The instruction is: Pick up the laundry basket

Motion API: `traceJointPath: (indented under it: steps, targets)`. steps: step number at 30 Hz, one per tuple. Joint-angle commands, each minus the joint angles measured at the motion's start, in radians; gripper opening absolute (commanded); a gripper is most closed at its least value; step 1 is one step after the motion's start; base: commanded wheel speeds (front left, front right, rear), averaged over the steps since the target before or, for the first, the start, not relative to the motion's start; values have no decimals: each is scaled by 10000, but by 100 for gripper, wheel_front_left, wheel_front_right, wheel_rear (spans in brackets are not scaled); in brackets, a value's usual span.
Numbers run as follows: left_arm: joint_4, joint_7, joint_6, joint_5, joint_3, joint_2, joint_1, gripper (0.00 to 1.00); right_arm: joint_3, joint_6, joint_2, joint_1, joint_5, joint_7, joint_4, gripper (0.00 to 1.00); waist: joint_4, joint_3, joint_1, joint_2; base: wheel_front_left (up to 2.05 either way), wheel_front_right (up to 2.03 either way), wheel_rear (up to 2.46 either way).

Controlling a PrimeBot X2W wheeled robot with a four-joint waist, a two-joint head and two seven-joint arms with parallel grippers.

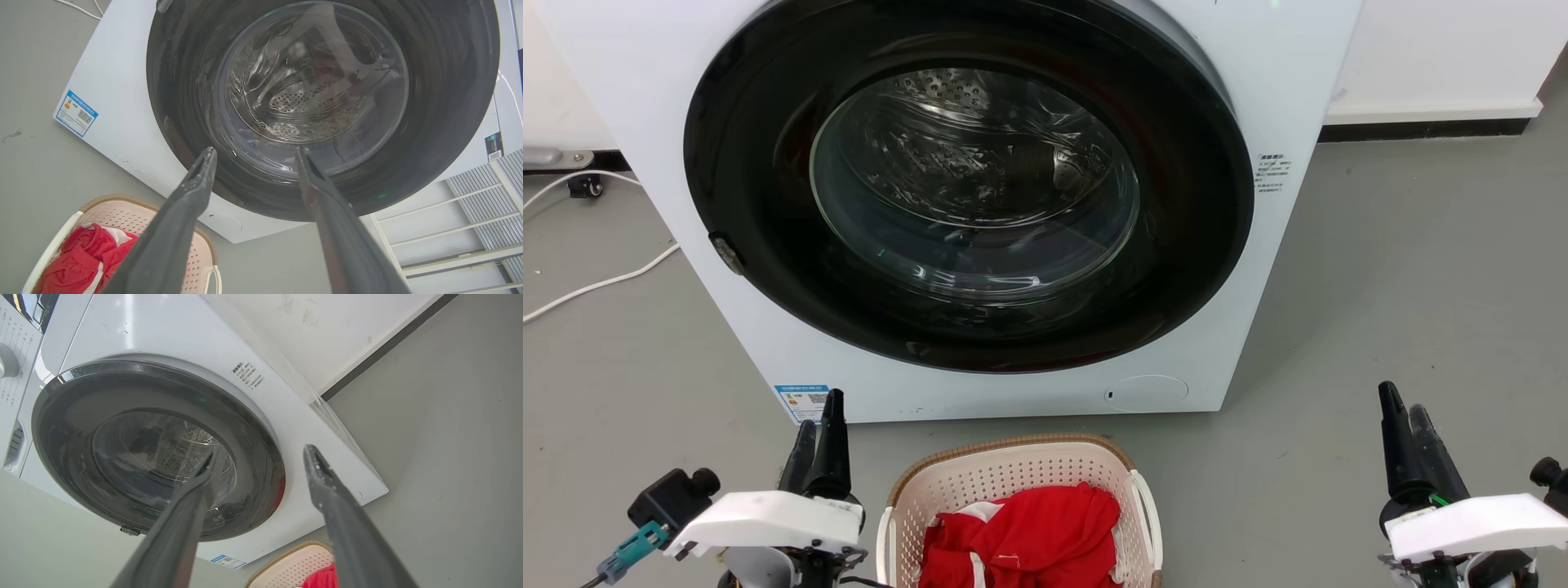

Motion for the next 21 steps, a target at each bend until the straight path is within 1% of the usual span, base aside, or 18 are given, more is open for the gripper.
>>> traceJointPath:
  steps: [1,7,21]
  targets:
    - [-252,-194,108,768,-117,44,-37,100,33,3,-34,11,-850,-185,-269,100,-3,9,0,0,0,0,0]
    - [-349,-399,213,1641,-244,46,4,100,87,3,-36,122,-1860,-388,-390,100,-7,23,0,0,0,0,0]
    - [-533,-824,418,3474,-492,52,121,100,150,2,-41,362,-3773,-814,-701,100,-19,54,0,0,0,0,0]
